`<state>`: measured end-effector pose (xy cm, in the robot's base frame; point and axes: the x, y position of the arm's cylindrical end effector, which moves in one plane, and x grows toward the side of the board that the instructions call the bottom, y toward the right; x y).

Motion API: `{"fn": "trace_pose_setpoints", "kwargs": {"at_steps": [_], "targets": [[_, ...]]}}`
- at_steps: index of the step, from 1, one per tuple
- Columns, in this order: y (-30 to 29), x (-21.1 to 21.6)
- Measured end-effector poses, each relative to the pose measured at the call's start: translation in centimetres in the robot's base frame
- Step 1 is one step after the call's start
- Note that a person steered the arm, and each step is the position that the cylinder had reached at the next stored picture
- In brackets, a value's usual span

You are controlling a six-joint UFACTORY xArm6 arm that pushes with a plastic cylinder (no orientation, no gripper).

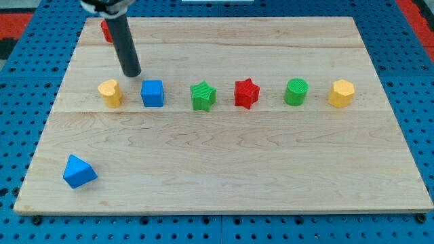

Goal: Place the red circle at the center left of the board

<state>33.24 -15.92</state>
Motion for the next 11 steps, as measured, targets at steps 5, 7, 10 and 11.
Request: {"fn": "trace_pose_setpoints", "kwargs": {"at_steps": [5, 7, 10, 11], "targets": [[-10.7, -9.9], [-7.1, -13.3], [-5.0, 1.3], [-4.9, -2.1]]}}
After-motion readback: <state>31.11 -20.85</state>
